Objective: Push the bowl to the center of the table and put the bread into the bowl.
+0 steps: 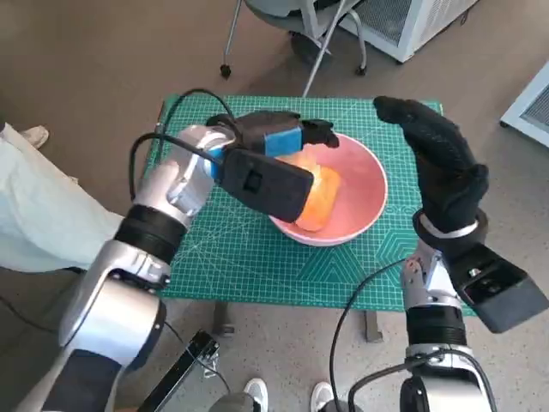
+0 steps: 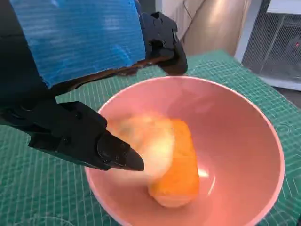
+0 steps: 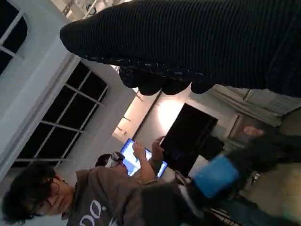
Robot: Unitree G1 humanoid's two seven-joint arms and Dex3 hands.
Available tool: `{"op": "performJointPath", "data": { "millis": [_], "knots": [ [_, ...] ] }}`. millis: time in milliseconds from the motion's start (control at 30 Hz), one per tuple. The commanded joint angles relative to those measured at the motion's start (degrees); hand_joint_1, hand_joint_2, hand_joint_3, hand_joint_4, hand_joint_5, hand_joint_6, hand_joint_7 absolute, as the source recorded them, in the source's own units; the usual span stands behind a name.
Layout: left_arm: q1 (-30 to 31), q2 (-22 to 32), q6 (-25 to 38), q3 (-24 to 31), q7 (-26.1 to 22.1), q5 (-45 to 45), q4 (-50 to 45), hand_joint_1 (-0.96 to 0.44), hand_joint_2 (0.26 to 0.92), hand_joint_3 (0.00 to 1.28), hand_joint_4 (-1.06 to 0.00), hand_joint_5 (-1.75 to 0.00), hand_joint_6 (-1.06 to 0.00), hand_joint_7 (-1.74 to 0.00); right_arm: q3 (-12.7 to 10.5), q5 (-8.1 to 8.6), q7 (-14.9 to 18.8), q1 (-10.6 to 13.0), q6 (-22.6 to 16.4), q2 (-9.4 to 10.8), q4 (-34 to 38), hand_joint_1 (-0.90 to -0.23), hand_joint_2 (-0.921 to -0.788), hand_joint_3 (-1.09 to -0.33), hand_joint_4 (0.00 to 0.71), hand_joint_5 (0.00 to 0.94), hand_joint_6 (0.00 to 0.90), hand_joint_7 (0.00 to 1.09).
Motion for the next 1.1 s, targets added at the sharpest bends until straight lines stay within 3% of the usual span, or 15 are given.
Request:
{"op": "performJointPath", "data": {
  "millis": [33,233,400,600,833,900,1033,1100],
  "knots": [
    [0.40,0.11,-2.18,1.55,-0.08,-2.30,0.95,-0.23,0.783,0.04,-0.05,-0.03,0.00,-0.49,-0.06,-1.36,-1.33,1.55,0.73,-0.97,-0.70,-0.610,-0.921,-0.719,0.341,0.005,0.014,0.83],
    [1.49,1.05,-4.52,4.92,-0.43,-6.55,0.46,-0.23,0.788,0.03,-0.07,-0.03,-0.04,-0.54,-0.35,-2.24,-2.53,1.14,0.08,-1.61,-0.83,-0.617,-0.921,-0.717,0.340,0.004,0.012,0.82],
    [4.41,2.21,-9.40,11.26,-0.25,-14.18,-1.12,-0.24,0.792,0.03,-0.12,-0.05,-0.09,-0.56,-0.62,-3.15,-4.13,0.37,-0.71,-1.84,-0.57,-0.620,-0.921,-0.717,0.339,0.003,0.011,0.82],
    [9.61,0.19,-18.38,21.64,0.05,-27.77,-2.61,-0.23,0.816,0.01,-0.26,-0.02,-0.28,-0.32,-0.94,-4.47,-7.33,-0.71,-0.42,-1.99,-0.52,-0.620,-0.921,-0.719,0.339,0.002,0.009,0.82],
    [18.07,-3.93,-18.86,28.53,2.38,-39.20,-14.83,-0.27,0.869,0.01,-0.36,-0.02,-0.39,-0.22,-1.13,-5.76,-11.95,-1.72,1.85,-1.50,-1.22,-0.611,-0.921,-0.720,0.347,0.006,0.016,0.81],
    [20.67,-4.68,-18.30,29.05,3.70,-40.41,-19.95,-0.26,0.888,0.01,-0.38,-0.02,-0.36,-0.28,-1.11,-6.53,-13.33,-2.07,2.19,-1.47,-1.36,-0.602,-0.921,-0.722,0.348,0.007,0.019,0.81],
    [25.42,-5.99,-13.75,29.87,5.42,-43.64,-29.11,-0.25,0.909,0.04,-0.41,-0.02,-0.18,-0.65,-0.90,-8.05,-15.39,-2.71,2.68,-1.51,-1.97,-0.581,-0.921,-0.728,0.350,0.007,0.023,0.80],
    [27.44,-6.75,-11.96,30.21,6.41,-44.94,-32.57,-0.24,0.914,0.06,-0.41,-0.02,-0.14,-0.73,-0.72,-8.74,-16.07,-3.03,2.83,-1.66,-2.23,-0.571,-0.921,-0.731,0.350,0.006,0.024,0.80]
  ]
}}
